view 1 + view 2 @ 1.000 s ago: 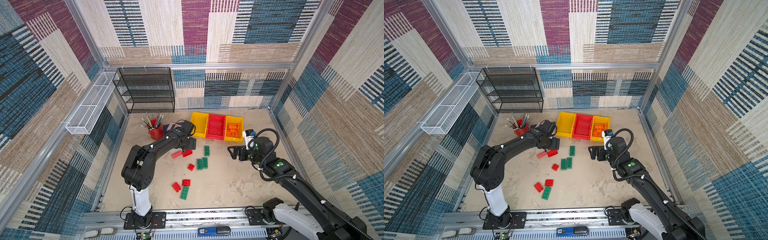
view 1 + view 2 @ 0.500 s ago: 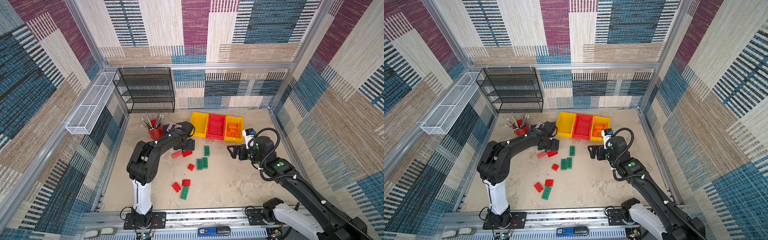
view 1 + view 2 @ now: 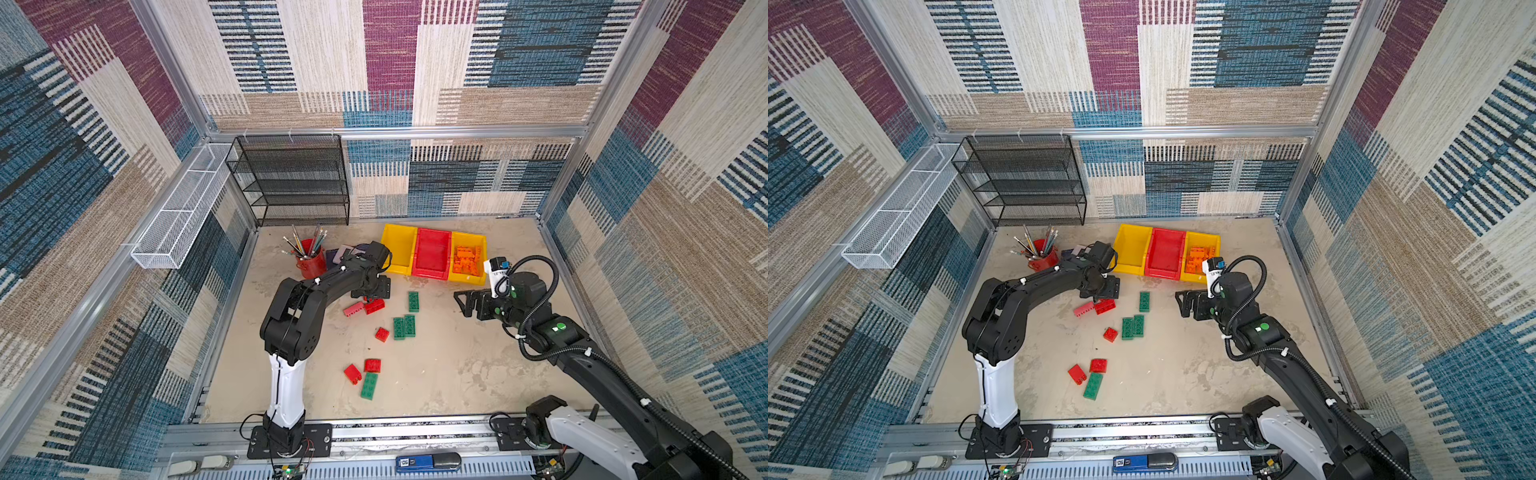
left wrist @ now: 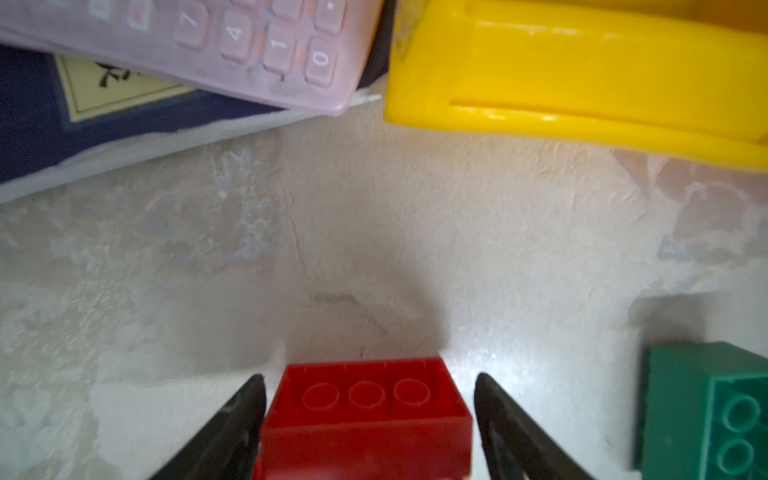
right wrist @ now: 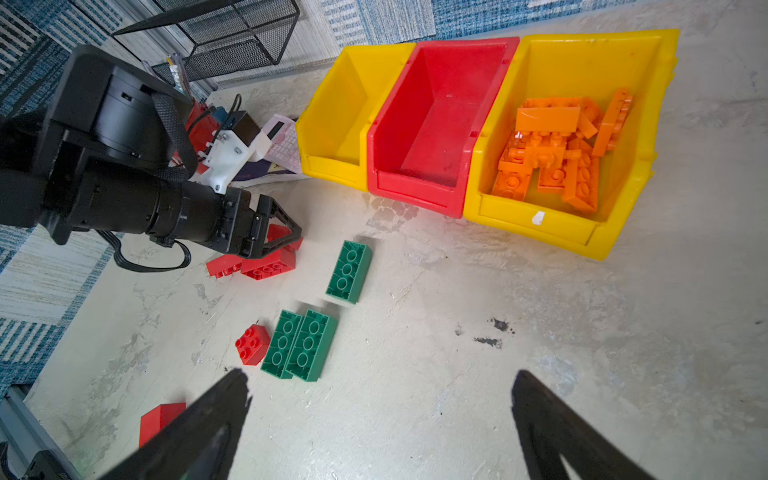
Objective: Sort the legos into containers by color
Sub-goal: 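Carry the red brick with the left gripper into the far yellow bin and release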
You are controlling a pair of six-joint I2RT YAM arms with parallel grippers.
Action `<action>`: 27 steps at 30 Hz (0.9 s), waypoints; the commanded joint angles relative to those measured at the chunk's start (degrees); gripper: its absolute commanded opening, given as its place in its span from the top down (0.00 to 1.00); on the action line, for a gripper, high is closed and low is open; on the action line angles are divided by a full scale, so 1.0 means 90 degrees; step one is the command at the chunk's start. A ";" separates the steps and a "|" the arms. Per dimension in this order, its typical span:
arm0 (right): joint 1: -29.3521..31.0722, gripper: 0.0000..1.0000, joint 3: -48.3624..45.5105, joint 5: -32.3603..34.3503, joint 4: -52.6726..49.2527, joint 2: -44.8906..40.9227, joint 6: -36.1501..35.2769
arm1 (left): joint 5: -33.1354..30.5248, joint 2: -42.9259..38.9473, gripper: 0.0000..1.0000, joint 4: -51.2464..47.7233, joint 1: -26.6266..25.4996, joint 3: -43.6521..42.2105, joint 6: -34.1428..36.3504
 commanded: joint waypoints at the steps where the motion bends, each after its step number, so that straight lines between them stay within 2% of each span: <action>1: 0.0002 0.00 0.0026 0.0059 0.0150 -0.0024 -0.0002 | 0.0070 0.0080 0.25 -0.0009 0.0020 0.0099 -0.0020; 14: 0.0002 0.00 -0.0083 0.0097 0.0179 -0.0081 0.0075 | 0.0108 0.0256 0.48 -0.0154 0.0058 0.0260 0.0006; 21: 0.0002 0.01 -0.0051 0.0160 0.0169 -0.0193 0.0089 | 0.0072 0.0069 0.53 -0.0487 0.0048 0.0541 0.0123; 27: 0.0002 0.00 0.0004 0.0185 0.0159 -0.0267 0.0105 | -0.0043 -0.0107 0.51 -0.0826 0.0030 0.1152 0.0226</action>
